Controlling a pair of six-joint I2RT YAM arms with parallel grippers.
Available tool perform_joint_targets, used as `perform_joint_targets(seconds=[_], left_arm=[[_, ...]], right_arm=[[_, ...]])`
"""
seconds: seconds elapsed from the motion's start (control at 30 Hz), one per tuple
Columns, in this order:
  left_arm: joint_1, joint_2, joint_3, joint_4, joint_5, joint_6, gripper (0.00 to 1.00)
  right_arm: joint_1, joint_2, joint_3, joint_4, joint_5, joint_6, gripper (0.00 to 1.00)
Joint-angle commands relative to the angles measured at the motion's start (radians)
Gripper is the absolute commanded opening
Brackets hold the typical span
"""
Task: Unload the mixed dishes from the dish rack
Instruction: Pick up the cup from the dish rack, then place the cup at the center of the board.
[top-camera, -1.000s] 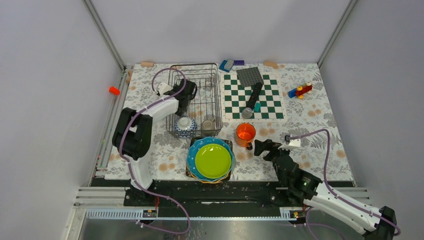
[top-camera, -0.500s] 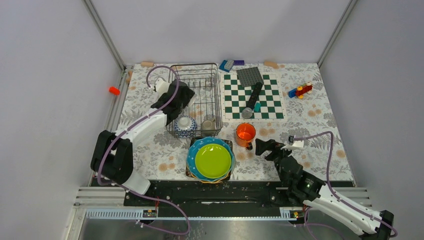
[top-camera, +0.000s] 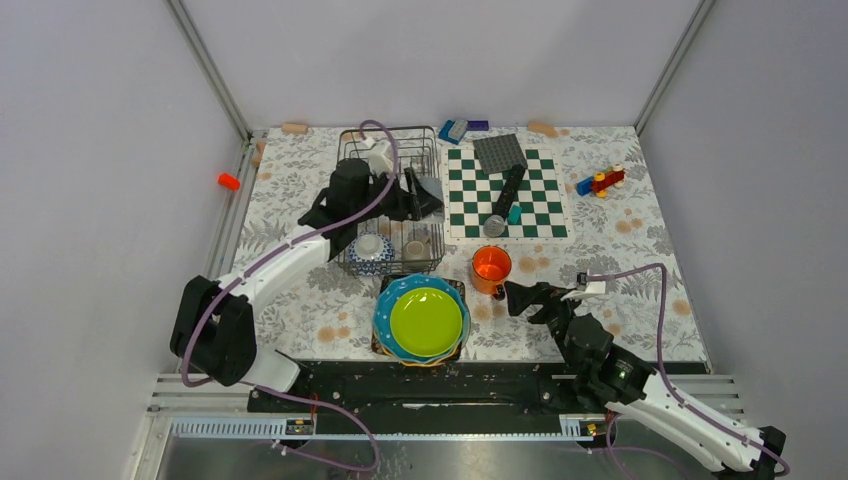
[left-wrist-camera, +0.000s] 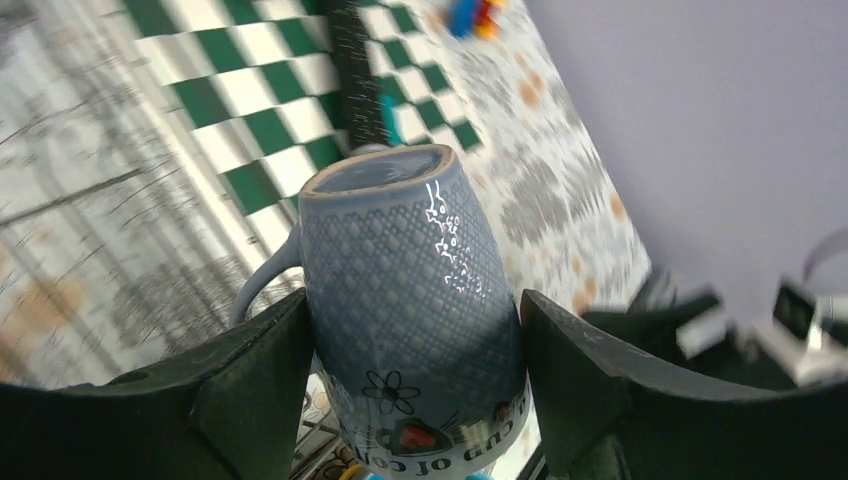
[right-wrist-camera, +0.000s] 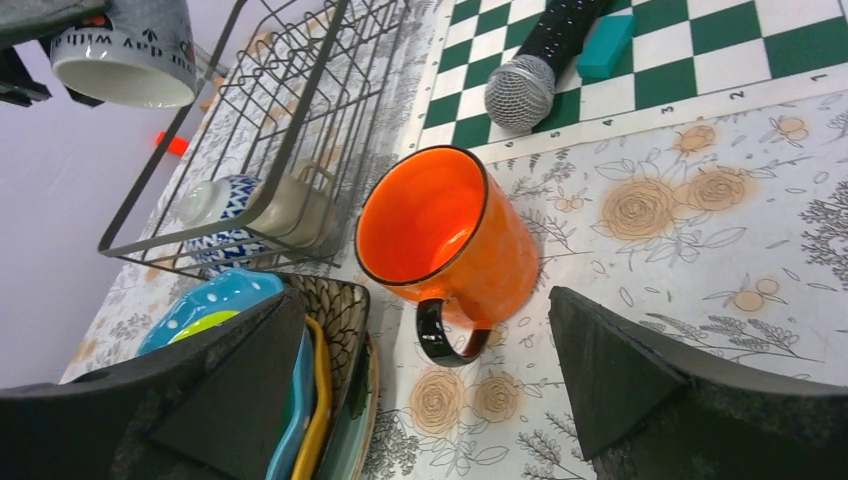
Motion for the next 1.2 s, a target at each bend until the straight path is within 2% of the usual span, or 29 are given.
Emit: perform_joint_targets(seconds=[0.0, 0.07, 0.2, 0.27, 0.33, 0.47, 0.73, 0.97, 1.17], left_arm=[[-0.070, -0.048, 0.132, 0.022, 0.373, 0.405, 0.03], [-0.139, -0.072, 0.162, -0.098, 0.316, 0.638, 0.02], [-0.330, -0.129, 0.182, -0.309, 0.033, 1.172, 0.00], [-0.406, -0.154, 0.184, -0.411, -0.061, 1.382, 0.00], [-0.435, -0.185, 0.152, -0.441, -0.087, 1.540, 0.00], [-0.494, -0.244, 0.071, -0.377, -0.207, 1.738, 0.00], [-0.600, -0.333, -0.149, -0.209, -0.360, 2.209, 0.00], [-0.638, -0.335, -0.187, -0.185, -0.383, 2.344, 0.00], [-0.703, -0.292, -0.262, -0.104, -0.519, 2.487, 0.00]], right_arm=[[0.000, 0.016, 0.075, 0.004, -0.056, 0.000, 1.00], [-0.001, 0.036, 0.112, -0.044, -0.041, 0.023, 1.00], [0.000, 0.087, 0.215, -0.208, -0.014, 0.098, 1.00], [0.000, 0.126, 0.282, -0.328, 0.009, 0.155, 1.00], [0.000, 0.164, 0.348, -0.418, 0.009, 0.184, 1.00], [-0.002, 0.224, 0.446, -0.512, -0.061, 0.205, 1.00], [-0.002, 0.297, 0.557, -0.520, -0.208, 0.153, 1.00], [-0.002, 0.308, 0.528, -0.278, -0.436, 0.030, 0.97], [-0.001, 0.372, 0.585, -0.263, -0.503, -0.050, 0.91]])
